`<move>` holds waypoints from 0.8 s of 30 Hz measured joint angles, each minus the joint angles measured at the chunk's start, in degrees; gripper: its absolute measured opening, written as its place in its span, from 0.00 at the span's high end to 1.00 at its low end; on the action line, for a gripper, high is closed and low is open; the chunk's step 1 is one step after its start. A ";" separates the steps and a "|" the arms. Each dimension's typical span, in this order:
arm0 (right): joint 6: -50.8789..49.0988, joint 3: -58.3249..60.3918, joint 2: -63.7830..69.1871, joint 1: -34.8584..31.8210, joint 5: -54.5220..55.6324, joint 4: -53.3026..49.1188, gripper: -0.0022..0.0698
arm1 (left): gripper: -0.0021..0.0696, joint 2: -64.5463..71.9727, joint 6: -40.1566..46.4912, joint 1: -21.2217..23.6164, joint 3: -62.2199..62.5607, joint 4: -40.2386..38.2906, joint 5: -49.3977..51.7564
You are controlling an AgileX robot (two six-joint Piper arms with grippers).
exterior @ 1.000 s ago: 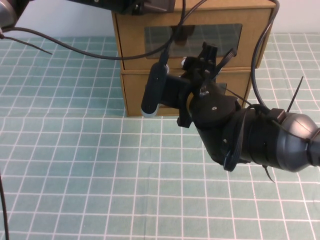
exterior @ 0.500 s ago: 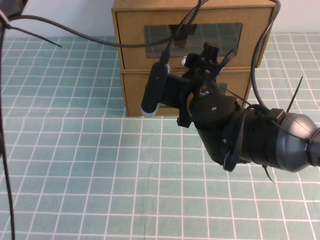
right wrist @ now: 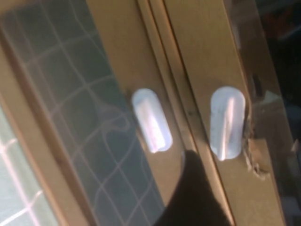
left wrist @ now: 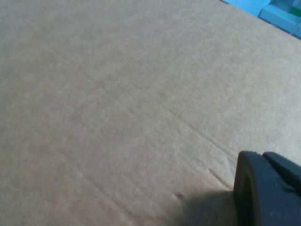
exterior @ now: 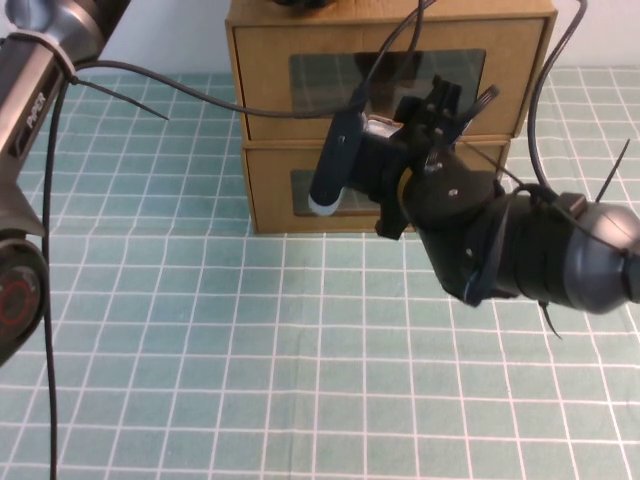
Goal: Open the shoe box
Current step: 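Pull the top drawer of the cardboard box fully open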
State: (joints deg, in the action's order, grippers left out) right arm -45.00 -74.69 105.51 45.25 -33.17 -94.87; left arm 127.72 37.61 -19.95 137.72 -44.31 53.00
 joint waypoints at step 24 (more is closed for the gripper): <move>-3.03 -11.02 9.10 -3.25 3.46 -0.04 0.77 | 0.98 0.61 0.11 0.10 0.09 -2.32 -0.21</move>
State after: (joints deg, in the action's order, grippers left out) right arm -48.03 -85.71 114.61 42.00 -29.71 -94.91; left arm 128.33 37.72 -19.85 137.81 -46.63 52.79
